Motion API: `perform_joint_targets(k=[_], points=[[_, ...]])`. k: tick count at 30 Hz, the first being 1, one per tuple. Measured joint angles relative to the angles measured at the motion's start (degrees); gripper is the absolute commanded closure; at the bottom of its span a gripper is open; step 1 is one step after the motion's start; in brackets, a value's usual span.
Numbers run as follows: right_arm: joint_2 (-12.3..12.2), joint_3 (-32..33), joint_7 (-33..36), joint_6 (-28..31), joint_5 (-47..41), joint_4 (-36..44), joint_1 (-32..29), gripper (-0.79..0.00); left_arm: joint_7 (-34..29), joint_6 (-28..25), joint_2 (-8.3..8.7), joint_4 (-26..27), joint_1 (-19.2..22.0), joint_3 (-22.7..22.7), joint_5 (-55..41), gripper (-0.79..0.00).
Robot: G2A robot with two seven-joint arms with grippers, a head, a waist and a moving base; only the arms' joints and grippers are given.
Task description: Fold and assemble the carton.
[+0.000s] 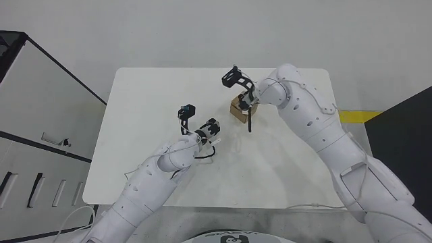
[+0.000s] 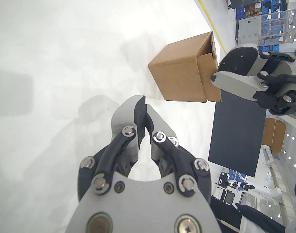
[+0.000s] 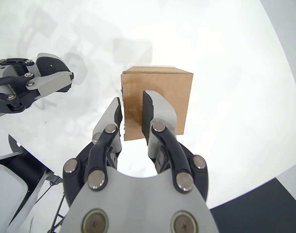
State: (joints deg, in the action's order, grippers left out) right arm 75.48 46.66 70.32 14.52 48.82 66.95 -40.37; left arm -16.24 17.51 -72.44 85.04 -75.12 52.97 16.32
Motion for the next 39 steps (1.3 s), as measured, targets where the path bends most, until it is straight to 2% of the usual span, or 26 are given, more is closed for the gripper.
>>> perform_joint_targets(k=[5,11,39], points=[[-0.12,1.30,-0.36,-0.97,-2.04,-0.56,-0.01,-0.132,0.00,0.00,0.00,0.00,0.00,0.00,0.00,0.000],[-0.44,3.42,-0.46,-1.85,-5.22,-1.25,-0.20,0.000,0.00,0.00,0.00,0.00,0.00,0.00,0.00,0.000],[0.05,1.03,0.34,-2.59,-7.24,-3.71,-0.27,0.000,0.00,0.00,0.00,0.00,0.00,0.00,0.00,0.000]])
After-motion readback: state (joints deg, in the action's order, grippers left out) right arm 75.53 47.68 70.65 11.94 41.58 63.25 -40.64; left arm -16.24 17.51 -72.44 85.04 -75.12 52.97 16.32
